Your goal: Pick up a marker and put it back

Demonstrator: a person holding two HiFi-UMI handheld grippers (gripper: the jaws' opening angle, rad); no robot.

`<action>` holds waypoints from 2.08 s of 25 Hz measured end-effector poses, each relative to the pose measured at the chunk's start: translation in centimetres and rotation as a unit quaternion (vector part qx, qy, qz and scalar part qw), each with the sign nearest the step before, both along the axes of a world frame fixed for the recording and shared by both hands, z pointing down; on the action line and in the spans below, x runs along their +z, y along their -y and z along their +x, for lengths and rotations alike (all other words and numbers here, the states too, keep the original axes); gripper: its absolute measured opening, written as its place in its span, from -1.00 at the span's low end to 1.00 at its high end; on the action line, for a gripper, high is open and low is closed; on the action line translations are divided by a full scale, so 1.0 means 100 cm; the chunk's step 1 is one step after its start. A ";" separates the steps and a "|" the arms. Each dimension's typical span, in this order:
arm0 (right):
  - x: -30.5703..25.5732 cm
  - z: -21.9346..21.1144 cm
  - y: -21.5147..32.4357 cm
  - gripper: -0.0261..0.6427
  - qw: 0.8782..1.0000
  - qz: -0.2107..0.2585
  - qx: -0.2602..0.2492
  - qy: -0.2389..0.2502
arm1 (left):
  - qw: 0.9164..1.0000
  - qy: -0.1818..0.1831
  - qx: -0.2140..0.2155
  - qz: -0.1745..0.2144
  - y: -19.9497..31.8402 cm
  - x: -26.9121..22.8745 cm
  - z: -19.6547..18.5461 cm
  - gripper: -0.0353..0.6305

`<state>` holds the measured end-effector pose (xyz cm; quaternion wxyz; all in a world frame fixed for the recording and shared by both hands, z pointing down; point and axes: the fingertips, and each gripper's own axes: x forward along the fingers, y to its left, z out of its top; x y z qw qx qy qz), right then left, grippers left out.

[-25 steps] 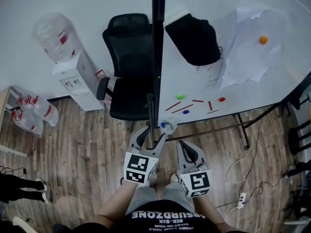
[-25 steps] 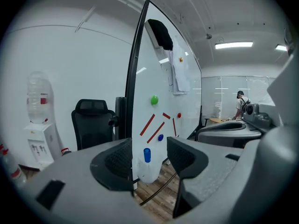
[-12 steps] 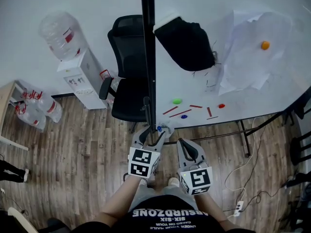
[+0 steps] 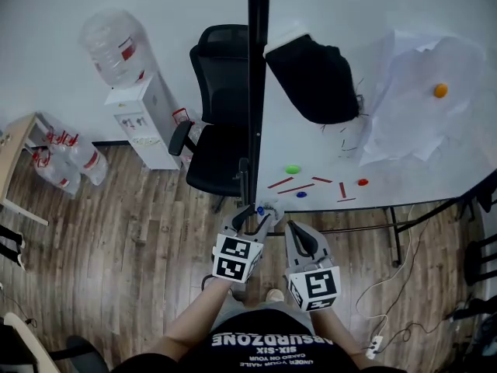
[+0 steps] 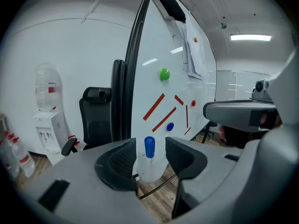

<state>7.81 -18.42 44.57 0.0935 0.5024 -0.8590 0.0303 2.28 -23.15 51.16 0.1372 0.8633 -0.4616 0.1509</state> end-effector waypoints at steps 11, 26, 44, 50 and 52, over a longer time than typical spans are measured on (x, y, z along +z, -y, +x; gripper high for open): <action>0.004 0.014 0.004 -0.93 1.000 -0.005 0.015 0.002 | 1.000 0.003 0.001 -0.016 0.007 0.013 0.004 -0.43; 0.006 0.013 0.003 -0.93 1.000 -0.008 0.020 0.002 | 1.000 0.000 0.006 -0.021 0.008 0.018 0.003 -0.68; 0.003 0.014 -0.005 -0.93 1.000 -0.005 0.025 0.005 | 1.000 -0.024 0.005 0.003 0.010 -0.012 0.003 -0.69; 0.002 0.016 -0.008 -0.93 1.000 -0.003 0.031 0.004 | 0.999 -0.036 0.011 0.024 0.007 -0.036 0.004 -0.69; 0.001 0.015 -0.008 -0.93 1.000 -0.002 0.031 0.004 | 0.999 -0.041 0.012 0.031 0.007 -0.045 0.003 -0.69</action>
